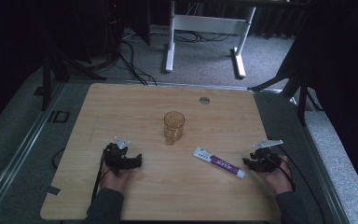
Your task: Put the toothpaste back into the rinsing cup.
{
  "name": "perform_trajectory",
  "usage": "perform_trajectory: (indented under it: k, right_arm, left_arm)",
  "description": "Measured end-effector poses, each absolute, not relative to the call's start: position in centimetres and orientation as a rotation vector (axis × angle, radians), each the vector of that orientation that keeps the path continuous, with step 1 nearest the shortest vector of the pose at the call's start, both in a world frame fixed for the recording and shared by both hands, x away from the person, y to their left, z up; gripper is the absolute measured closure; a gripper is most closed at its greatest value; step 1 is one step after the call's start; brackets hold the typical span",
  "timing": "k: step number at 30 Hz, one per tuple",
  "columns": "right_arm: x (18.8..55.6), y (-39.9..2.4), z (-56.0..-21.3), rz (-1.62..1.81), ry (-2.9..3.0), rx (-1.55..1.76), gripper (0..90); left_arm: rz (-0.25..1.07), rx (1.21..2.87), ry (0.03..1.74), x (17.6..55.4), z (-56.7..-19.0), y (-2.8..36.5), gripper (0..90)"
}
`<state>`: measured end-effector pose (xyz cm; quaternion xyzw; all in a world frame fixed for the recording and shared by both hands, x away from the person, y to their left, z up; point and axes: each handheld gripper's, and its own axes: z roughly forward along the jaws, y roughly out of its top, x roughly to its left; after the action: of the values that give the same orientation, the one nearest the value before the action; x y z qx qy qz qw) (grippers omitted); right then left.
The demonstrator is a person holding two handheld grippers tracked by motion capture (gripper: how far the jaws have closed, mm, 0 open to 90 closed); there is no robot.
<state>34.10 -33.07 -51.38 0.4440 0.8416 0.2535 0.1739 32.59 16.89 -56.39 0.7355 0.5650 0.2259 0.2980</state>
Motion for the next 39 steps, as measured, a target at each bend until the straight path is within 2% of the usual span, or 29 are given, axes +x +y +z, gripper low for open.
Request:
perform_trajectory:
  k: [39]
  right_arm:
    - [34.8,-30.3,-49.3,0.66,2.501,1.12,52.6]
  left_arm:
    - [0.593,1.963,1.482,32.5,-56.4,16.6,5.7]
